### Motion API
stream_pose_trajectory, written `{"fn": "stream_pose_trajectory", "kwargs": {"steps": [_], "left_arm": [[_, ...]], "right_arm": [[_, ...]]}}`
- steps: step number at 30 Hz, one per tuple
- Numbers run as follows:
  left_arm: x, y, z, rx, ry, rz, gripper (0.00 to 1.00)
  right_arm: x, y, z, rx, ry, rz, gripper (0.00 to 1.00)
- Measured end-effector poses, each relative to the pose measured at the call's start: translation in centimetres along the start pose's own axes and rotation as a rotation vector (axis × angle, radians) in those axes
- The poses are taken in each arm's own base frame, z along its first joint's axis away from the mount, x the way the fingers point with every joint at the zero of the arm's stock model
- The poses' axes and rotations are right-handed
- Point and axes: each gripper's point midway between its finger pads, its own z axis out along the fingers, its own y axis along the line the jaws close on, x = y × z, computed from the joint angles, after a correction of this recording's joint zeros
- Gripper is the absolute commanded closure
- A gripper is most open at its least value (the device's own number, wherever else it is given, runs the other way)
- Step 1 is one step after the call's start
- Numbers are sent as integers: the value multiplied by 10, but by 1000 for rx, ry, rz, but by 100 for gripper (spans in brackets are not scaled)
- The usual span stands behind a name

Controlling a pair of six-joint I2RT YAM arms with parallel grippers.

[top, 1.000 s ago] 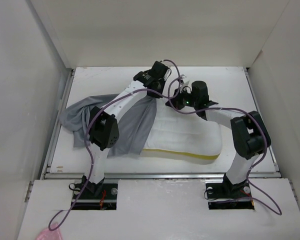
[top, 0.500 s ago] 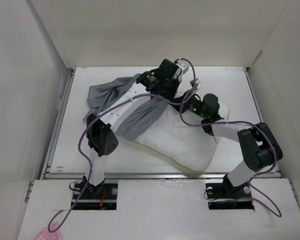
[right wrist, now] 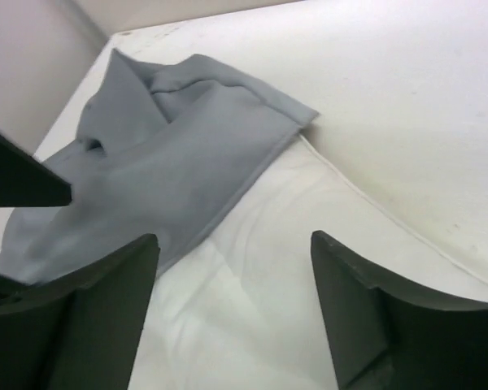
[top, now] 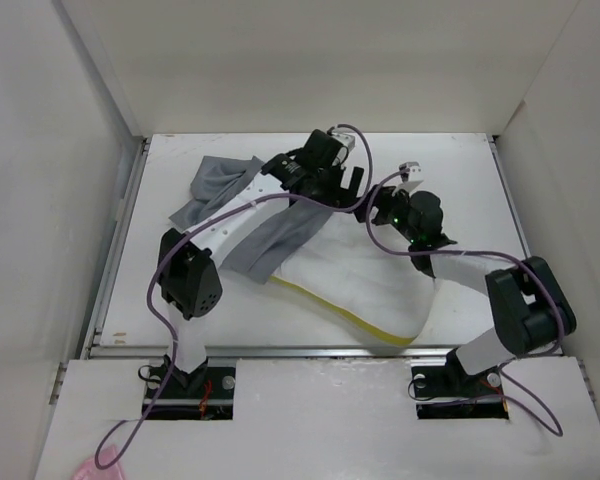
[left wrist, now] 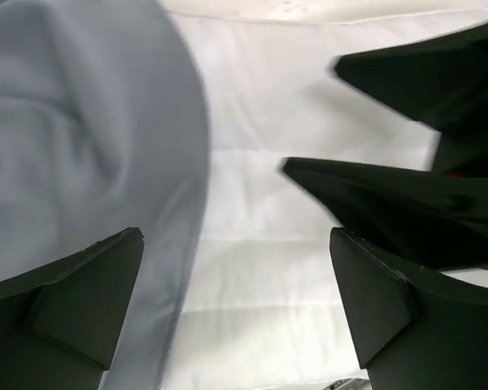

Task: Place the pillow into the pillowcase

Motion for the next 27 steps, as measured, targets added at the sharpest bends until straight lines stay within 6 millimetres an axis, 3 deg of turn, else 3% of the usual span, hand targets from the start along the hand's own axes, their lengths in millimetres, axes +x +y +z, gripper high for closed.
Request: {"fn": "stream_pose_trajectory", "kwargs": {"steps": [4, 7, 9, 11, 12, 14, 17, 20, 22, 24, 27], "left_arm": [[4, 19, -26, -101, -45, -50, 0], [2, 28, -68, -169, -137, -128, 0], [12, 35, -98, -196, -192, -202, 0], [36, 45, -120, -219, -222, -279, 0], [48, 49, -126, -233, -223, -325, 0], [91, 62, -135, -260, -208, -409, 0], [160, 70, -128, -286, -134, -511, 4], [231, 75, -113, -301, -25, -582, 7], [262, 76, -104, -312, 27, -615, 8], [281, 77, -99, -329, 60, -643, 8], [282, 75, -94, -334, 49, -681, 8]], "right_arm": [[-22, -1, -18, 76, 0, -63, 11], [-41, 11, -37, 88, -4, -145, 6], [-44, 35, -47, 59, 28, -221, 6], [-36, 74, -53, -1, 72, -305, 6], [-25, 99, -57, -52, 107, -345, 5], [5, 138, -68, -153, 189, -412, 5], [54, 161, -86, -231, 333, -483, 0], [94, 155, -93, -222, 461, -541, 0], [119, 147, -94, -198, 535, -580, 0], [147, 137, -94, -166, 610, -622, 0], [177, 121, -92, -110, 703, -684, 0]]}}
